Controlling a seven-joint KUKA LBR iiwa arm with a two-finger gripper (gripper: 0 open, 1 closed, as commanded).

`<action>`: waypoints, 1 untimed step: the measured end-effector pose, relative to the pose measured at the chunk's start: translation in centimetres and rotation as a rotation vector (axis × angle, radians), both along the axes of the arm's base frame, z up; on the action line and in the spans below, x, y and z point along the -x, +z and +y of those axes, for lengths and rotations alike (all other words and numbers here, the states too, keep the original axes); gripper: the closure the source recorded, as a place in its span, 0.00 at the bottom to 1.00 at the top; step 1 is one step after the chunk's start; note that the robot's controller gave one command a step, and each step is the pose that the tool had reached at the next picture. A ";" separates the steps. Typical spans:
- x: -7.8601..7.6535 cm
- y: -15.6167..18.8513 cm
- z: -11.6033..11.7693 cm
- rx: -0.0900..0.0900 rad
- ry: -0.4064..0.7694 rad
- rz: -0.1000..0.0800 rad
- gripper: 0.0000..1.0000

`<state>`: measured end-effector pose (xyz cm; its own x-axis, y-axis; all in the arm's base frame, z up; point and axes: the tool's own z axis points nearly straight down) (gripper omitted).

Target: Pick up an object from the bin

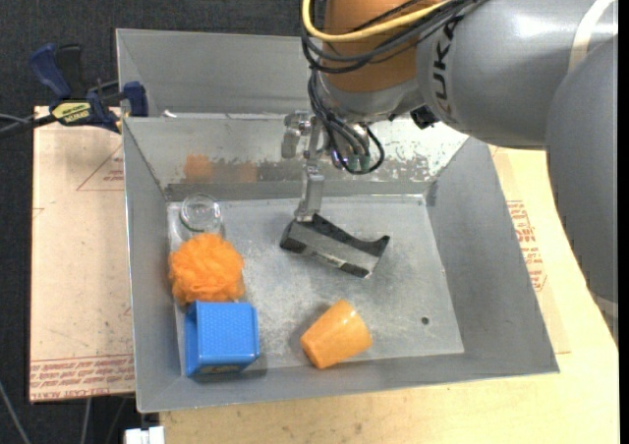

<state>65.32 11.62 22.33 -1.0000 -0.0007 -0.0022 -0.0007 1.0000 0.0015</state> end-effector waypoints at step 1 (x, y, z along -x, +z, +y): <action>1.4 -7.6 -3.4 -0.001 -0.047 0.000 0.00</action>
Offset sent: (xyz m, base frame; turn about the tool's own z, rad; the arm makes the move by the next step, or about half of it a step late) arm -0.0206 -0.0740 -0.0633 -0.1094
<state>63.97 8.19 14.71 -0.9989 0.0466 -0.0025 0.0466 0.9989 0.0025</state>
